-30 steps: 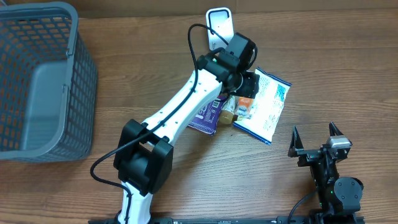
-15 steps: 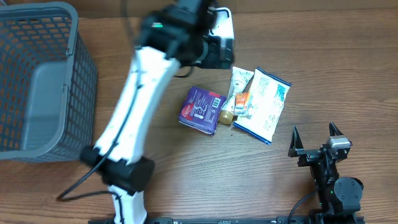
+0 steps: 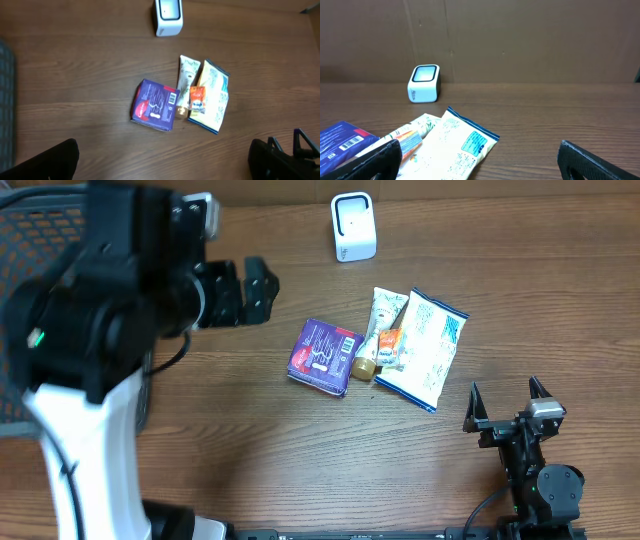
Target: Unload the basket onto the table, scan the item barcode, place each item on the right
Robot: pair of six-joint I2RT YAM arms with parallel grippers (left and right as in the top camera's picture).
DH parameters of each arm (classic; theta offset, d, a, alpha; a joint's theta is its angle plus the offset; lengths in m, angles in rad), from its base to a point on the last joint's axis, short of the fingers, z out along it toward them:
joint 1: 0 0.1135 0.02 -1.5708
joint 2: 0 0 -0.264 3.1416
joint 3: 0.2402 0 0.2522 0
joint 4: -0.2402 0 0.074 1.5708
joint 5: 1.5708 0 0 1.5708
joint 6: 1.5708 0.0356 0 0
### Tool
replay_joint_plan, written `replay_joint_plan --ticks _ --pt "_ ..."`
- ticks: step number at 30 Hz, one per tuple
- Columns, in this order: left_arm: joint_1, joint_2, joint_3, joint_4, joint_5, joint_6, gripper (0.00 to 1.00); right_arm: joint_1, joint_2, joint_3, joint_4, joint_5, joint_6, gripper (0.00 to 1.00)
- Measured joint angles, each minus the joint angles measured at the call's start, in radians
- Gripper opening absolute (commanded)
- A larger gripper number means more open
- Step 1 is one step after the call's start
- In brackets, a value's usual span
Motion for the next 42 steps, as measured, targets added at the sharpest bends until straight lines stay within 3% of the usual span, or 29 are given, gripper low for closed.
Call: replay_joint_plan --ticks 6,18,26,42 --pt "0.0 -0.194 -0.124 -0.001 -0.048 0.018 1.0 0.0 0.0 0.0 0.001 0.0 0.0 1.0" --pt "0.0 -0.624 -0.542 -0.005 -0.099 -0.016 1.0 0.0 0.0 0.0 0.0 0.0 0.0 1.0" --pt "0.0 -0.719 -0.601 -0.008 -0.103 -0.025 1.0 0.0 0.0 0.0 0.0 0.0 0.0 1.0" --pt "0.0 -0.723 -0.603 -0.006 -0.106 -0.035 1.0 0.0 0.0 0.0 0.0 0.0 0.001 1.0"
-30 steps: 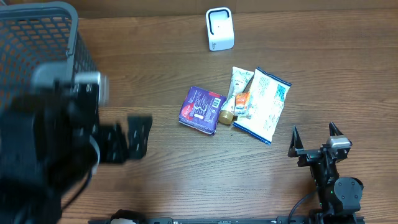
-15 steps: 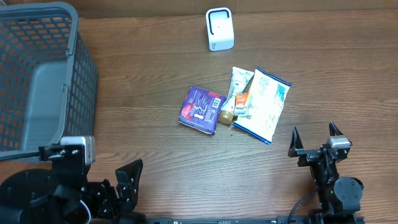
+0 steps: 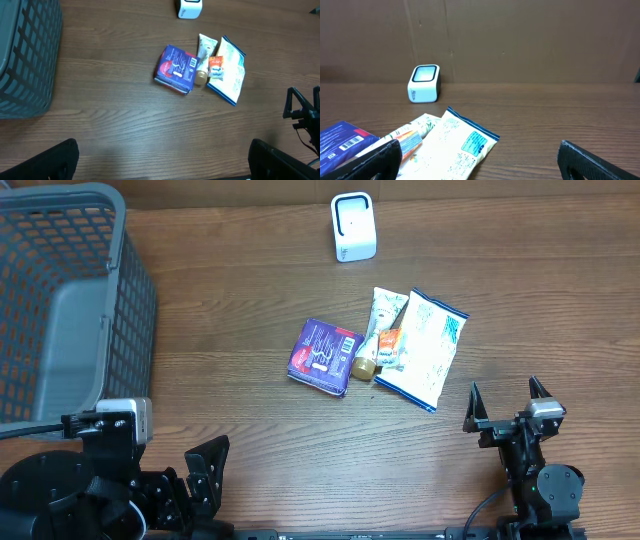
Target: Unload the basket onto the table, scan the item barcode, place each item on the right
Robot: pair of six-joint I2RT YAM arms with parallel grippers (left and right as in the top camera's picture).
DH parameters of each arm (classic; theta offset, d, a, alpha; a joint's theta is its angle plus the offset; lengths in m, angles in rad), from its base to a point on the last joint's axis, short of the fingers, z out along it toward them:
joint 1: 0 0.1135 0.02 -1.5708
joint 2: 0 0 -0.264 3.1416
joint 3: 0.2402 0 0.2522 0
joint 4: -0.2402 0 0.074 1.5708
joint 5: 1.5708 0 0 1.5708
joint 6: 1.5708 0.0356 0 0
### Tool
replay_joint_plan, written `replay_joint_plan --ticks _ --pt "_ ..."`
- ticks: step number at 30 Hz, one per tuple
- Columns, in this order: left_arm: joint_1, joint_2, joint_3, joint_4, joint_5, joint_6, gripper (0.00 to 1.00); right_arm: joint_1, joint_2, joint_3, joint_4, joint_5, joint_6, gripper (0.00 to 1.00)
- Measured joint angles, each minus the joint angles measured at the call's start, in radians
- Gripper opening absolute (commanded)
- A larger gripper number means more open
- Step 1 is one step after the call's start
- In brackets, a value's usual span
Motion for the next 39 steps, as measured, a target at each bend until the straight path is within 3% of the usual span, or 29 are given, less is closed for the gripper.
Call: replay_joint_plan --ticks 27,39 --pt "0.0 0.0 -0.039 0.015 -0.018 0.035 1.0 0.0 0.0 0.0 0.0 0.0 0.0 1.0" --pt "0.0 0.002 -0.312 0.354 0.004 0.172 1.0 0.0 0.0 0.0 0.0 0.0 0.0 1.0"
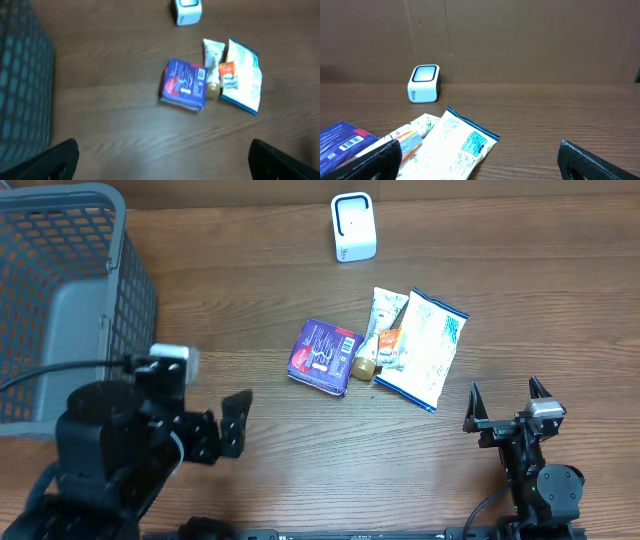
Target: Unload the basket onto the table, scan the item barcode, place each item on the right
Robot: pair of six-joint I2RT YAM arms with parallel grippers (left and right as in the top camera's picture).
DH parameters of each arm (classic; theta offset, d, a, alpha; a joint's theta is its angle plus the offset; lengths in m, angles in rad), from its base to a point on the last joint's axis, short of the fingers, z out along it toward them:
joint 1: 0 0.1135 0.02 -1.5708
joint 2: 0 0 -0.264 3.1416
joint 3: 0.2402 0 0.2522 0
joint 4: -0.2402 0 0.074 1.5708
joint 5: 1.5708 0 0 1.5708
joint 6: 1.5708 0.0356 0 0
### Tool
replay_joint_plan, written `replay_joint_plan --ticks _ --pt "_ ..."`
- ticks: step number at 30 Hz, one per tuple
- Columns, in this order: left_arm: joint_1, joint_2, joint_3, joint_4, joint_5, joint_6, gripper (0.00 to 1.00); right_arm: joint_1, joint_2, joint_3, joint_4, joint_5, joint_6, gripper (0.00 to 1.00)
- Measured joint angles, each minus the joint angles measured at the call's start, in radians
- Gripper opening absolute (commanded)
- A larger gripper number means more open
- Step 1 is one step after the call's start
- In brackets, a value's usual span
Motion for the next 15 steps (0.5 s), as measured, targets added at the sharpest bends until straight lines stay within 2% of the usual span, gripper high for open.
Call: replay_joint_plan --ticks 6,11,15 --pt "0.028 -0.044 -0.188 0.235 0.1 0.113 1.0 0.0 0.0 0.0 0.0 0.0 0.0 1.0" --pt "0.071 -0.127 -0.344 0.309 0.145 0.146 1.0 0.0 0.0 0.0 0.0 0.0 0.0 1.0" --pt "0.072 -0.158 -0.384 0.345 0.162 0.154 1.0 0.0 0.0 0.0 0.0 0.0 0.0 1.0"
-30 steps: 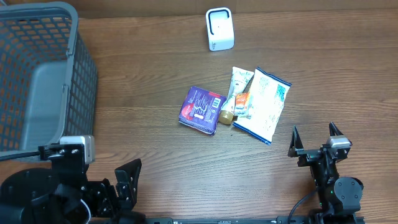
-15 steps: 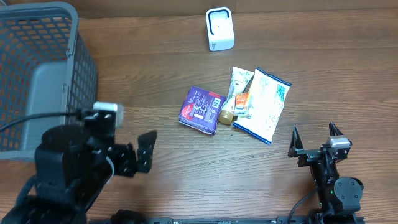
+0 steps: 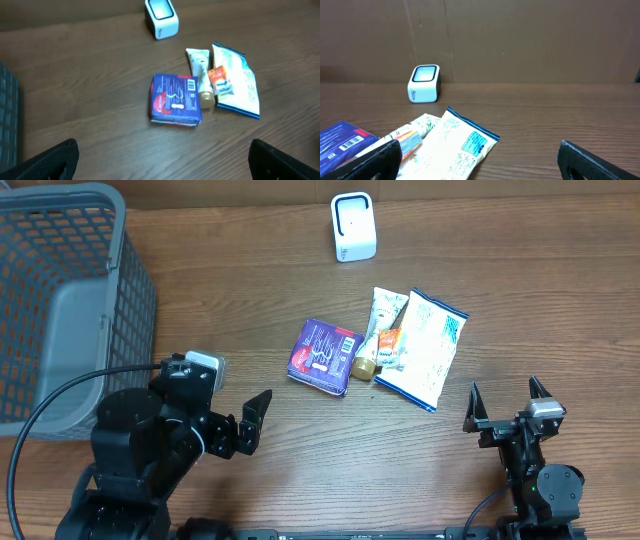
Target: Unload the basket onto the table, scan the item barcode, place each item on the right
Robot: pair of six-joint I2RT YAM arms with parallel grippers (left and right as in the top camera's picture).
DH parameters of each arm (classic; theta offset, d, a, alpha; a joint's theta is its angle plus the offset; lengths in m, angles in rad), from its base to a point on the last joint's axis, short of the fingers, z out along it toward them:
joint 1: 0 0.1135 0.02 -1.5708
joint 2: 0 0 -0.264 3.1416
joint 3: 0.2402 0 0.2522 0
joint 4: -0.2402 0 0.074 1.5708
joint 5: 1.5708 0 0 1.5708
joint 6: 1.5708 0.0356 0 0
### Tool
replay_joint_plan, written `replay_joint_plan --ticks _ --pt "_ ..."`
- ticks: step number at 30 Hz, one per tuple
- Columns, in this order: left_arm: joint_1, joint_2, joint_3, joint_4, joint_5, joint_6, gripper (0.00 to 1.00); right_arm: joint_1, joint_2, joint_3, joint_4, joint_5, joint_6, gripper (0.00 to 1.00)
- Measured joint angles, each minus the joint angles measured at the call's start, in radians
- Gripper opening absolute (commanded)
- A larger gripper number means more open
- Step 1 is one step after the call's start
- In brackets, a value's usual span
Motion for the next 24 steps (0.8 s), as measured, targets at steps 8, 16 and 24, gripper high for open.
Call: replay_joint_plan --ticks 8,16,24 --pt "0.0 -0.005 -0.001 0.112 0.013 0.008 1.0 0.0 0.0 0.0 0.0 0.0 0.0 1.0" --pt "0.0 -0.002 -0.002 0.112 0.016 0.008 1.0 0.0 0.0 0.0 0.0 0.0 0.0 1.0" --pt "0.0 -0.002 -0.003 0.097 0.017 0.009 1.0 0.0 0.0 0.0 0.0 0.0 0.0 1.0"
